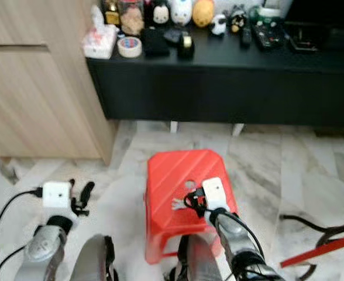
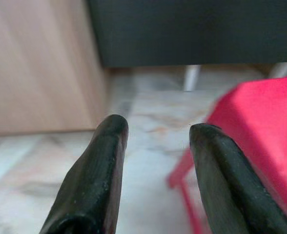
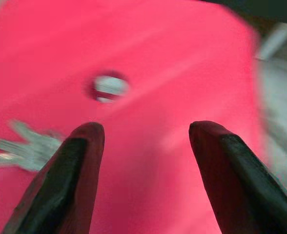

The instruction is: Hang keys on a hook

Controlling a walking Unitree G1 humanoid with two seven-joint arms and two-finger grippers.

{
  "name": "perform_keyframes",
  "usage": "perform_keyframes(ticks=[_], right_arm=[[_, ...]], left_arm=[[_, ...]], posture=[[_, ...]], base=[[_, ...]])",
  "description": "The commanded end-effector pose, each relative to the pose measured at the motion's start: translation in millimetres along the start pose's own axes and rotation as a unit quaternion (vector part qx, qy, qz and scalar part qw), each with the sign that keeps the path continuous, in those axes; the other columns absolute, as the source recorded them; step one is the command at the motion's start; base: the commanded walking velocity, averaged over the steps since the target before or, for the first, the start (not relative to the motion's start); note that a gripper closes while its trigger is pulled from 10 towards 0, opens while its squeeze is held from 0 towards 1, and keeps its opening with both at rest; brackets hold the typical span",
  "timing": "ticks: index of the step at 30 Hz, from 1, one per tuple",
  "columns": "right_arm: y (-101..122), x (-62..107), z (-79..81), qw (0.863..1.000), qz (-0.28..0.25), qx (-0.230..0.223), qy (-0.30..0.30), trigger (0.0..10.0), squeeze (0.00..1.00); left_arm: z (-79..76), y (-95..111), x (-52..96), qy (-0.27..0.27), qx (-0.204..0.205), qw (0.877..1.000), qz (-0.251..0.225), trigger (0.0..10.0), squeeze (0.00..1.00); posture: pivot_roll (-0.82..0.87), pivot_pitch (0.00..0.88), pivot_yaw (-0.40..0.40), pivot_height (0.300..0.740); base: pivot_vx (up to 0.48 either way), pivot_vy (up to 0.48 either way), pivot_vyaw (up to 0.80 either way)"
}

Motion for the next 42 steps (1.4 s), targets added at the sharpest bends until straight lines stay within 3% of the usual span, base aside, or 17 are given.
perform_keyframes(ticks=[1, 15, 27, 34, 42], right_arm=[[-1, 0.4, 2.8, 1.0, -0.001, 0.004, 0.007, 10.0, 0.0], [-2, -0.2, 8.4, 0.999, 0.003, 0.02, 0.033, 10.0, 0.0], [-7, 1.1, -1.5, 0.999, 0.027, 0.011, -0.015, 10.0, 0.0], [-22, 3.5, 4.3, 0.997, 0.071, 0.008, -0.01, 10.0, 0.0], [-26, 4.7, -2.7, 0.993, 0.085, -0.05, -0.067, 10.0, 0.0]], left_arm=[[2.4, 0, 1.1, 0.004, -0.001, 1.0, -0.001, 10.0, 0.0], [3.3, -2, 2.0, 0.01, 0.001, 1.0, 0.0, 10.0, 0.0], [3.1, -5, 4.8, 0.011, 0.002, 1.0, 0.006, 10.0, 0.0], [2.9, -6, 5.8, 0.01, 0.002, 1.0, 0.006, 10.0, 0.0], [6.5, -7, 11.1, 0.015, -0.002, 1.0, 0.01, 10.0, 0.0]], posture=[[0.08, 0.182, -0.122, 0.607], [0.08, 0.17, -0.131, 0.607], [0.08, 0.169, -0.134, 0.607], [0.08, 0.179, -0.136, 0.607], [0.09, 0.2, -0.131, 0.607]], base=[[0.0, 0.0, 0.0], [0.0, 0.0, 0.62], [0.0, 0.0, 0.0], [0.0, 0.0, 0.0], [0.0, 0.0, 0.0]])
Point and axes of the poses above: a point about 5 cm out from each wrist's last joint towards the gripper, its own x axis pointing back from the gripper into the wrist, its own y axis along the axis of the wrist's last joint, z = x × y, the point moved 1 cm from there along -x, pointing out of the wrist towards the gripper, and after that the axes turned 10 degrees about x, right-handed, at the moved point
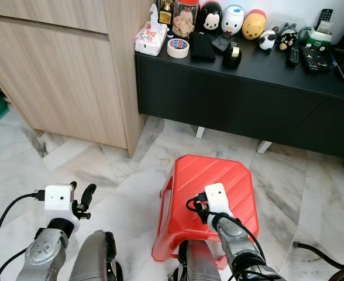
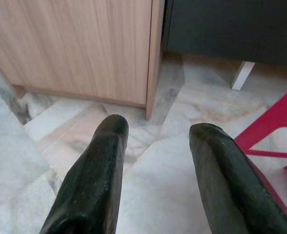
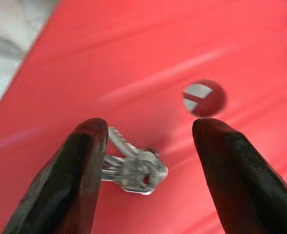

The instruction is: Hang keys on a hook

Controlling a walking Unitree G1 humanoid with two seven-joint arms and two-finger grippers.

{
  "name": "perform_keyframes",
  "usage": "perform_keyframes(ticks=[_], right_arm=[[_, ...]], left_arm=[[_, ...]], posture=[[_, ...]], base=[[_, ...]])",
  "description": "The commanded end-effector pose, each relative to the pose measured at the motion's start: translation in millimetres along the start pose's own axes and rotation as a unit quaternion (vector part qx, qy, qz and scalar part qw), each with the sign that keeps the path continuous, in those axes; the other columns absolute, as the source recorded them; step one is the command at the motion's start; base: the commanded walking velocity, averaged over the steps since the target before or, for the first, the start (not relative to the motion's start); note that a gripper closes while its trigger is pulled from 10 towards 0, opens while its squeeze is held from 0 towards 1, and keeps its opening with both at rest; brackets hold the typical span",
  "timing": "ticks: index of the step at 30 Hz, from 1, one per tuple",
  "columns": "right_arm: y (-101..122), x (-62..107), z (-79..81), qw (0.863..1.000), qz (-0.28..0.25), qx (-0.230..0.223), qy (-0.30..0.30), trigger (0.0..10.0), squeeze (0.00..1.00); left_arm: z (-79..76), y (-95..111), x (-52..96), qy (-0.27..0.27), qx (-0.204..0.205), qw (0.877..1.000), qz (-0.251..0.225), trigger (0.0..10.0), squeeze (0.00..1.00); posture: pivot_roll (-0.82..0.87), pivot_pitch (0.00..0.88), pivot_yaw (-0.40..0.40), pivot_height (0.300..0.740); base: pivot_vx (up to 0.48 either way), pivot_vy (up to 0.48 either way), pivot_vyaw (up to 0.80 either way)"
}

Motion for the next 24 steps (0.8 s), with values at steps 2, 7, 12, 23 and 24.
perform_keyframes(ticks=[2, 7, 12, 23, 24], right_arm=[[-8, 1.7, -3.9, 0.999, 0.016, -0.027, -0.017, 10.0, 0.0], [-15, 3.4, -2.7, 0.999, 0.025, -0.041, -0.016, 10.0, 0.0], [-20, 4.5, 1.7, 0.998, 0.034, -0.049, -0.006, 0.0, 0.0], [-21, 4.1, -2.1, 0.997, 0.049, -0.05, -0.026, 10.0, 0.0], [-21, 4.1, -2.5, 0.997, 0.049, -0.05, -0.027, 10.0, 0.0]], left_arm=[[0.8, 1, 3.3, 0.0, -0.001, 1.0, -0.001, 10.0, 0.0], [1.5, 0, 3.0, -0.001, -0.004, 1.0, 0.001, 10.0, 0.0], [0.5, 0, 3.4, -0.003, -0.007, 1.0, 0.002, 10.0, 0.0], [1.5, -1, 5.5, -0.005, -0.011, 1.0, 0.006, 10.0, 0.0], [1.5, -1, 5.6, -0.005, -0.011, 1.0, 0.006, 10.0, 0.0]], posture=[[0.09, 0.201, -0.129, 0.607], [0.09, 0.204, -0.126, 0.607], [0.09, 0.209, -0.12, 0.607], [0.09, 0.217, -0.114, 0.607], [0.09, 0.218, -0.113, 0.607]], base=[[0.0, 0.0, 0.0], [0.0, 0.0, 0.0], [0.0, 0.0, 0.0], [0.0, 0.0, 0.0], [0.0, 0.0, 0.0]])
Point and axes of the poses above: a point about 5 cm out from each wrist's last joint towards the gripper, its own x axis pointing back from the gripper into the wrist, its own y axis along the axis of the wrist's last joint, z = x × y, the point moved 1 cm from there along -x, pointing out of the wrist towards the gripper, and after that the axes turned 10 degrees about x, right-handed, at the moved point
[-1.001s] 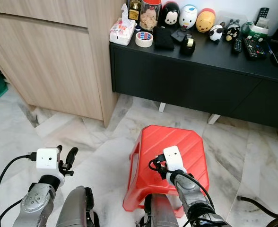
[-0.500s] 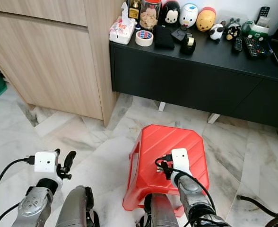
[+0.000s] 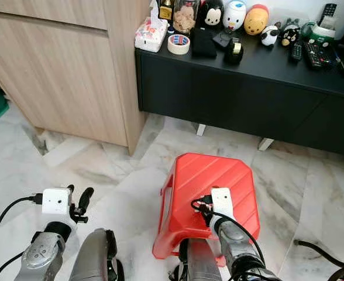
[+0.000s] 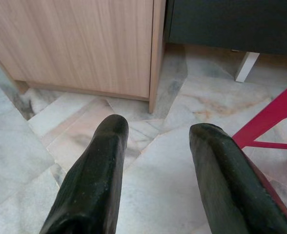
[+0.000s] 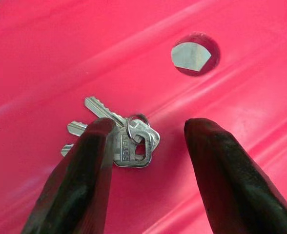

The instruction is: Hang keys on a hook

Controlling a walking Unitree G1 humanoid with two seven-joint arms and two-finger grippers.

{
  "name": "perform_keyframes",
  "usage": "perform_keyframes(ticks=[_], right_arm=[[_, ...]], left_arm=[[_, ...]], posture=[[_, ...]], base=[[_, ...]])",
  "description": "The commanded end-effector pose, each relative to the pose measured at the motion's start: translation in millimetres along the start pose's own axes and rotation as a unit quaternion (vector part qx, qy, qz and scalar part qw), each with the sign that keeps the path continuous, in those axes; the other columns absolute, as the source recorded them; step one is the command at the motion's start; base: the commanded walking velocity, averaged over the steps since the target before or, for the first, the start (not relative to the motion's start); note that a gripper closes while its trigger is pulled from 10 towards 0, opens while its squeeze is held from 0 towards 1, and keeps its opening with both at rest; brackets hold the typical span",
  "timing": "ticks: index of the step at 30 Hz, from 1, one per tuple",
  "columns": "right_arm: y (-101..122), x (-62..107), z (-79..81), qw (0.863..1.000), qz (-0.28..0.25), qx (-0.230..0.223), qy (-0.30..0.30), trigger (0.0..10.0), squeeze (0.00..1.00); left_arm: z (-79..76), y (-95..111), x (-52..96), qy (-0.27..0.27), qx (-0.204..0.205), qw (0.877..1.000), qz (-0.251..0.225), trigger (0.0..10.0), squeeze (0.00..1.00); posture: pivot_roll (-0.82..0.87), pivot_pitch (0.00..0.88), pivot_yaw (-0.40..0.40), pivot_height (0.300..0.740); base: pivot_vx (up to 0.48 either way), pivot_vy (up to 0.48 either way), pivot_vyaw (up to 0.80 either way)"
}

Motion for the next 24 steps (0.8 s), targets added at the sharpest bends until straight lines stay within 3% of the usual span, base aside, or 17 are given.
perform_keyframes(ticks=[1, 6, 7, 8, 9, 10, 24], right_arm=[[-9, 1.9, -5.5, 1.0, 0.018, -0.011, -0.011, 10.0, 0.0], [-6, 1.1, -6.1, 1.0, 0.014, -0.017, -0.014, 10.0, 0.0], [-5, 0.9, -5.5, 1.0, 0.012, -0.018, -0.012, 6.2, 0.0], [-4, 0.8, -5.3, 1.0, 0.011, -0.018, -0.012, 4.2, 0.0], [-4, 0.7, -5.2, 1.0, 0.011, -0.018, -0.012, 4.2, 0.0], [-3, 0.5, -4.2, 1.0, 0.009, -0.019, -0.009, 0.0, 0.0], [-6, 0.3, 5.9, 1.0, 0.009, -0.014, 0.013, 0.0, 0.0]], left_arm=[[-1.7, -1, 3.2, -0.005, -0.003, 1.0, 0.004, 10.0, 0.0], [-2.2, -1, 3.9, -0.006, -0.004, 1.0, 0.005, 10.0, 0.0], [-2.2, -1, 4.2, -0.006, -0.005, 1.0, 0.006, 10.0, 0.0], [-2.2, -1, 4.4, -0.007, -0.006, 1.0, 0.006, 10.0, 0.0], [-2.2, -1, 4.5, -0.007, -0.006, 1.0, 0.006, 10.0, 0.0], [-2.2, -1, 4.6, -0.007, -0.008, 1.0, 0.006, 10.0, 0.0], [-3.1, -3, 5.8, -0.012, -0.019, 1.0, 0.012, 10.0, 0.0]], posture=[[0.09, 0.218, -0.113, 0.607], [0.09, 0.223, -0.113, 0.607], [0.09, 0.223, -0.113, 0.607], [0.1, 0.224, -0.113, 0.607], [0.1, 0.224, -0.113, 0.607], [0.1, 0.224, -0.112, 0.607], [0.1, 0.225, -0.109, 0.607]], base=[[0.0, 0.0, 0.0], [0.0, 0.0, 0.0], [0.0, 0.0, 0.0], [0.0, 0.0, 0.0], [0.0, 0.0, 0.0], [0.0, 0.0, 0.0], [0.0, 0.0, 0.0]])
Point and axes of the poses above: a point about 5 cm out from each wrist's last joint towards the gripper, its own x axis pointing back from the gripper into the wrist, its own y axis along the axis of the wrist's last joint, z = x × y, the point moved 1 cm from there along -x, pointing out of the wrist towards the gripper, and after that the axes turned 10 degrees about x, right-handed, at the moved point
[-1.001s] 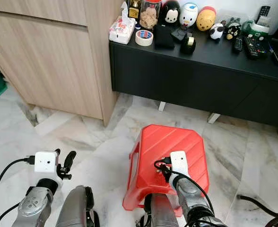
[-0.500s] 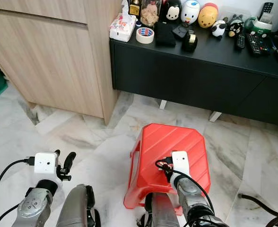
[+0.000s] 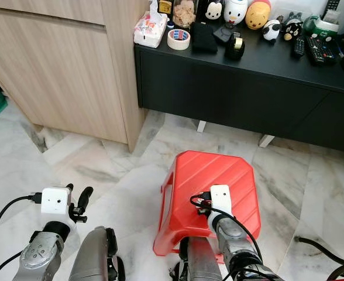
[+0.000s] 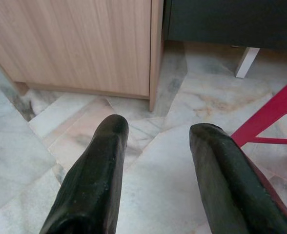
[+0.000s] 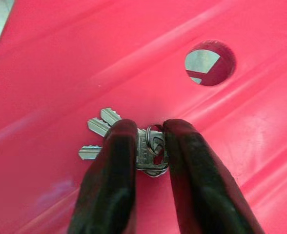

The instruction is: Hang keys on a hook

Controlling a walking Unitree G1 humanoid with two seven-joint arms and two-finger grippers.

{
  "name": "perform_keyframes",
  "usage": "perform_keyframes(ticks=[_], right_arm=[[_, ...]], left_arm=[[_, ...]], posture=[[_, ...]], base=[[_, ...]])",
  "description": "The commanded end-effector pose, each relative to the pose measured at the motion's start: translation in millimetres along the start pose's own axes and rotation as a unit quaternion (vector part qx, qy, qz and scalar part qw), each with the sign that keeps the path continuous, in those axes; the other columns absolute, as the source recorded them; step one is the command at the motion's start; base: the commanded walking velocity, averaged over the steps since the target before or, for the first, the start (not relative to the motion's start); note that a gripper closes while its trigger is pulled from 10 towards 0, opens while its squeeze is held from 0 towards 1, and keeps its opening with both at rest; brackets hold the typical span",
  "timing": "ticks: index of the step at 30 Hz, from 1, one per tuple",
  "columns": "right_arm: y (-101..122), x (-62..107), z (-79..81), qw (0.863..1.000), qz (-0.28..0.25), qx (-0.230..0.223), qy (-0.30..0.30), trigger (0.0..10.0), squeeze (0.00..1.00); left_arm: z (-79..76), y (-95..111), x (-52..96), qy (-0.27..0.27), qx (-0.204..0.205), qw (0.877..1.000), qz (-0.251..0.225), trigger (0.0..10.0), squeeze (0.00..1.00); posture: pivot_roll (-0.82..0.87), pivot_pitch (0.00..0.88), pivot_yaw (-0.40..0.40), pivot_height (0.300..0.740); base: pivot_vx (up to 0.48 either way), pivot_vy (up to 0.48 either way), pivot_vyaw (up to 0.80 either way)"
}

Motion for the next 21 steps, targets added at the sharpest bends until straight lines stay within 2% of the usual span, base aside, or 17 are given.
perform_keyframes(ticks=[1, 10, 16, 21], right_arm=[[-15, 3.1, -0.2, 1.0, 0.022, -0.002, 0.001, 0.0, 0.0], [-15, 3.7, -2.7, 1.0, 0.021, -0.001, -0.002, 0.0, 0.0], [-7, 2.5, -5.3, 1.0, 0.003, -0.005, -0.009, 0.0, 0.0], [5, 0.6, -5.8, 1.0, -0.023, -0.005, -0.009, 0.0, 0.0]], left_arm=[[-2.8, -6, 4.4, -0.008, -0.01, 1.0, 0.016, 10.0, 0.0], [-4.0, -8, 1.5, -0.009, -0.013, 1.0, 0.016, 10.0, 0.0], [-4.2, -8, -5.2, -0.008, -0.012, 1.0, 0.013, 10.0, 0.0], [-0.2, -9, -13.4, -0.009, -0.018, 1.0, 0.014, 10.0, 0.0]], posture=[[0.1, 0.225, -0.109, 0.607], [0.1, 0.201, -0.11, 0.607], [0.1, 0.162, -0.114, 0.607], [0.11, 0.072, -0.099, 0.607]], base=[[0.0, 0.0, 0.0], [0.0, 0.0, 0.0], [0.0, 0.0, 0.0], [0.0, 0.0, 0.0]])
Point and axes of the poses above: a point about 5 cm out from each wrist's last joint towards the gripper, its own x axis pointing back from the gripper into the wrist, its own y axis along the axis of the wrist's last joint, z = x × y, the point moved 1 cm from there along -x, pointing out of the wrist towards the gripper, and after that the axes turned 10 degrees about x, right-handed, at the moved point
